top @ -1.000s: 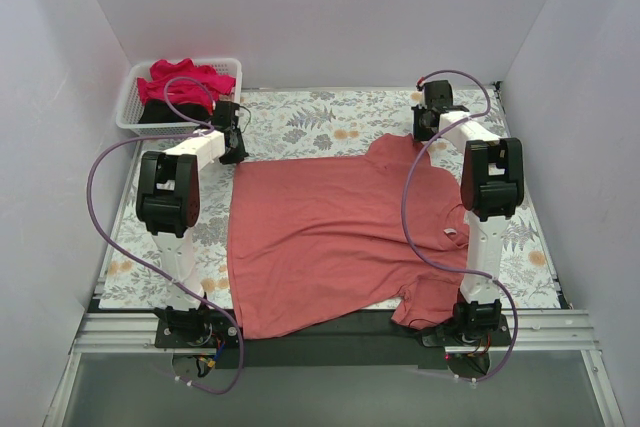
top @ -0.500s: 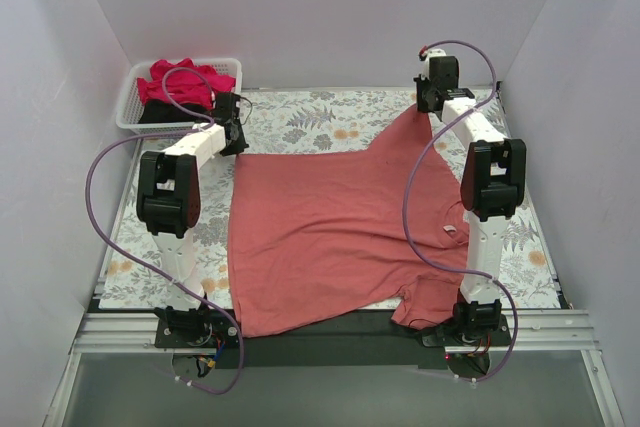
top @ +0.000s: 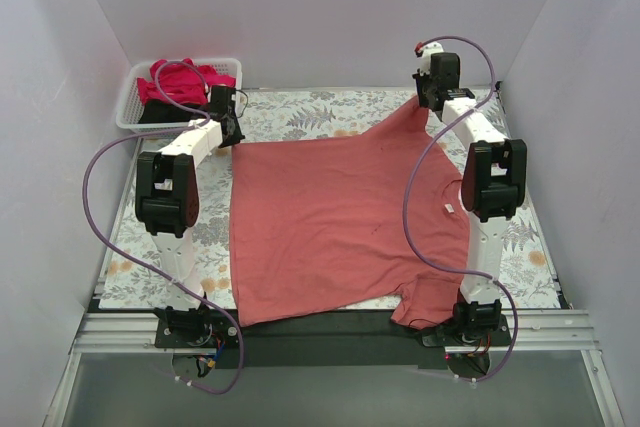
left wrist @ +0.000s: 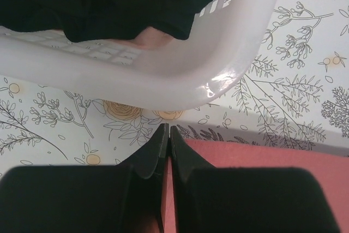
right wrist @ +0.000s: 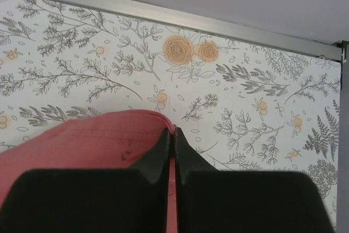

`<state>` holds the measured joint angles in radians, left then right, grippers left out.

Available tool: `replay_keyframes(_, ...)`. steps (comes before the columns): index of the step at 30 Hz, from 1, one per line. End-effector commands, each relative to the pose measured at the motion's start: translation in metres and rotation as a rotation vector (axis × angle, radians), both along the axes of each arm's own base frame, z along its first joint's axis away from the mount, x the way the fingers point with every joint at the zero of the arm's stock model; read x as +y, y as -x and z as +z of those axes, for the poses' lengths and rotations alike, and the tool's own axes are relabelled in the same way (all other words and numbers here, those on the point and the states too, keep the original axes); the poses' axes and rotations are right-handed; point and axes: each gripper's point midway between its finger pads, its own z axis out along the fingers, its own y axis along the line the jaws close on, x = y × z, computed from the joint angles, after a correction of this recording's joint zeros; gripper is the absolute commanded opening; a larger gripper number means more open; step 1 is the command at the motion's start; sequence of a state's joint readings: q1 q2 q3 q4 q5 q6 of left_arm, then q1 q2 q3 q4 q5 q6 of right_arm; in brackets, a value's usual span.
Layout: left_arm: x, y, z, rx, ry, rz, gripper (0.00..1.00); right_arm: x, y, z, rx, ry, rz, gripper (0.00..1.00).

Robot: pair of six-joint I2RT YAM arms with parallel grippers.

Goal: Fold and stack the t-shirts
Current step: Flatten the tshirt out, then fold the tshirt

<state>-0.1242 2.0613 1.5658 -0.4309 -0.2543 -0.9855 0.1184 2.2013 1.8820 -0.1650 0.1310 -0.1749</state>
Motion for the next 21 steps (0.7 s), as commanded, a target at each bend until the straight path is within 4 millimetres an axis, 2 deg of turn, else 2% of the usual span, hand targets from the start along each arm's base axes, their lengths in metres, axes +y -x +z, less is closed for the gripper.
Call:
replay_keyframes(1, 0.011, -0.005, 0.023, -0.066, -0.016, 0.038, 0.0, -0.004, 0.003, 0.045, -0.106, 0.016, 0.004, 0.01)
replay_keyframes(7, 0.014, -0.019, 0.041, -0.123, -0.035, 0.026, 0.0, -0.007, 0.003, 0.064, -0.159, 0.037, -0.001, 0.01)
replay_keyframes(13, 0.015, -0.032, 0.037, -0.131, -0.037, 0.019, 0.0, -0.016, -0.004, 0.072, -0.187, 0.059, -0.039, 0.01)
replay_keyframes(16, 0.015, -0.036, 0.033, -0.128, -0.035, 0.018, 0.0, -0.014, -0.007, 0.075, -0.197, 0.061, -0.031, 0.01)
replay_keyframes(21, 0.011, -0.036, 0.037, -0.137, -0.013, 0.015, 0.0, -0.013, 0.001, 0.08, -0.198, 0.055, -0.022, 0.01)
